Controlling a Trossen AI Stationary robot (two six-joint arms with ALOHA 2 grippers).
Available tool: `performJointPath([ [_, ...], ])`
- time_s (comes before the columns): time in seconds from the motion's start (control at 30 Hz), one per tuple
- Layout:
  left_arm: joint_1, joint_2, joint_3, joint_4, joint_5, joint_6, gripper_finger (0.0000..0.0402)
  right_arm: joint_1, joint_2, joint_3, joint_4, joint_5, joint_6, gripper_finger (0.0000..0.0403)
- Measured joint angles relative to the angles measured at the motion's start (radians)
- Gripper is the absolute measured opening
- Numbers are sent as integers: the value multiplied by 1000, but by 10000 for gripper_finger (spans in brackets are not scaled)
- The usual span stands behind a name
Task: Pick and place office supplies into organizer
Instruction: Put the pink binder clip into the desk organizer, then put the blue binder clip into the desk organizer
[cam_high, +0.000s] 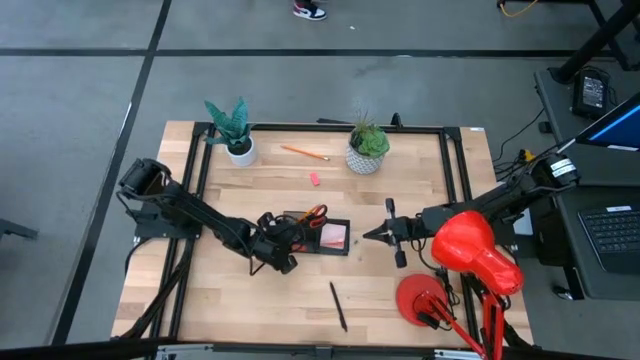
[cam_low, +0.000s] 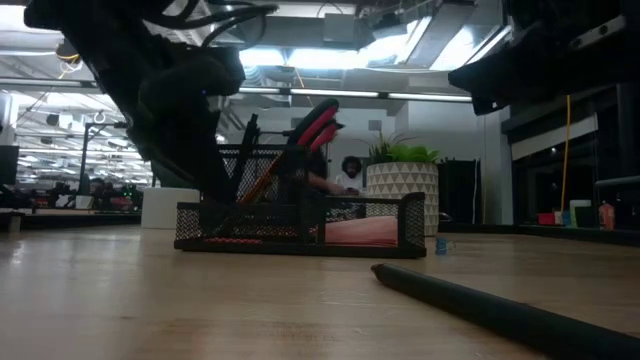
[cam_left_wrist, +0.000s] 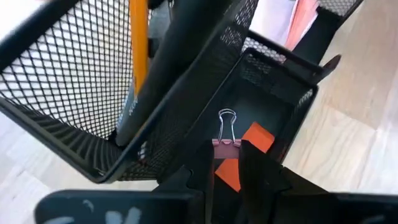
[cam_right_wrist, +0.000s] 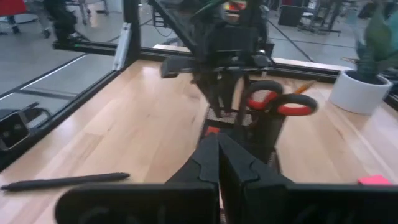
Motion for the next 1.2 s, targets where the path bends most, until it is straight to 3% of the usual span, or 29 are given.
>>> performJointPath([
  [0.2, 7, 0, 0, 2, -1, 1, 56, -26, 0, 0, 0, 1, 4, 0],
  [0.67, 18, -3, 1, 24, 19, -4, 126, -29, 0, 0, 4, -4, 6, 0],
  [1.03, 7, -121, 70, 17, 54, 344, 117, -29, 0, 0, 3, -3, -53, 0],
  [1.2, -26, -182, 70, 8, 4, 497, 103, -29, 0, 0, 3, -3, -53, 0],
])
